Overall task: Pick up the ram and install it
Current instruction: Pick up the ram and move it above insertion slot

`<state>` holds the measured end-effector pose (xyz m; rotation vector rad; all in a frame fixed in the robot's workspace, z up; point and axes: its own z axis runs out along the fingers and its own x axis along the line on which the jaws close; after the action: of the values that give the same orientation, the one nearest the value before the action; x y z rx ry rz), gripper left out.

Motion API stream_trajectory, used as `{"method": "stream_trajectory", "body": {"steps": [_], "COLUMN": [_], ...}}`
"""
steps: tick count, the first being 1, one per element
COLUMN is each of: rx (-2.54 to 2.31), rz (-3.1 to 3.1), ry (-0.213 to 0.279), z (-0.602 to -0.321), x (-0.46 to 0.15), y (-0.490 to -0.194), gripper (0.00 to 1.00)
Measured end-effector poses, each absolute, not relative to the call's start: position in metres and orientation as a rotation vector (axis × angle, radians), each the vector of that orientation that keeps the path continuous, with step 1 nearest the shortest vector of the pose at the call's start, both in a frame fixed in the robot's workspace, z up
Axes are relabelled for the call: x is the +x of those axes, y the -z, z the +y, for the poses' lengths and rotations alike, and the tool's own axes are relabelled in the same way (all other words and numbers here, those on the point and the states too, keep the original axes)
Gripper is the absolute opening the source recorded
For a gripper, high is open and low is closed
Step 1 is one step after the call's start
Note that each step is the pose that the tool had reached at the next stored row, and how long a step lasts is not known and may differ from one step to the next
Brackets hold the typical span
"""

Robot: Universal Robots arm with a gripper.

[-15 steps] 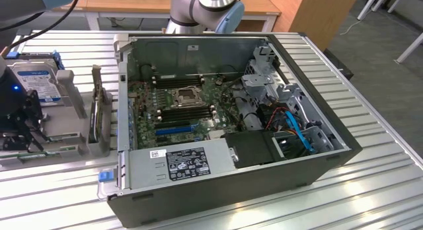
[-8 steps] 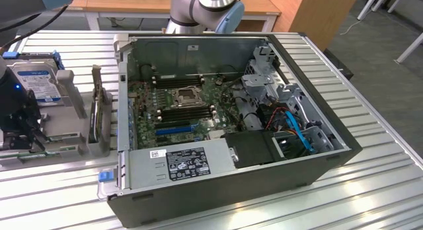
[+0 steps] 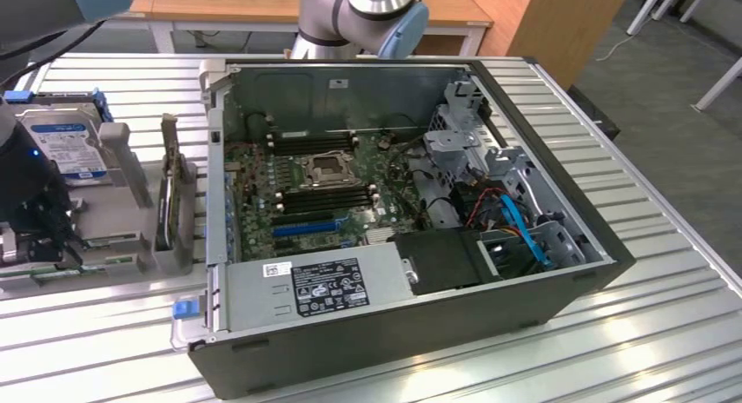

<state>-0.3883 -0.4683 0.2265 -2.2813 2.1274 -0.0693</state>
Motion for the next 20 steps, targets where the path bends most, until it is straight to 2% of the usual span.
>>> {"method": "stream_trajectory", "body": {"steps": [7, 20], "rx": [-2.235, -2.220], "rz": [2.189, 2.204], "ry": [0.082, 0.082], "z": [-0.466, -0.461], "x": [-0.392, -0.395], "y": [-0.214, -0.216], "gripper": [0.30, 0.30]}}
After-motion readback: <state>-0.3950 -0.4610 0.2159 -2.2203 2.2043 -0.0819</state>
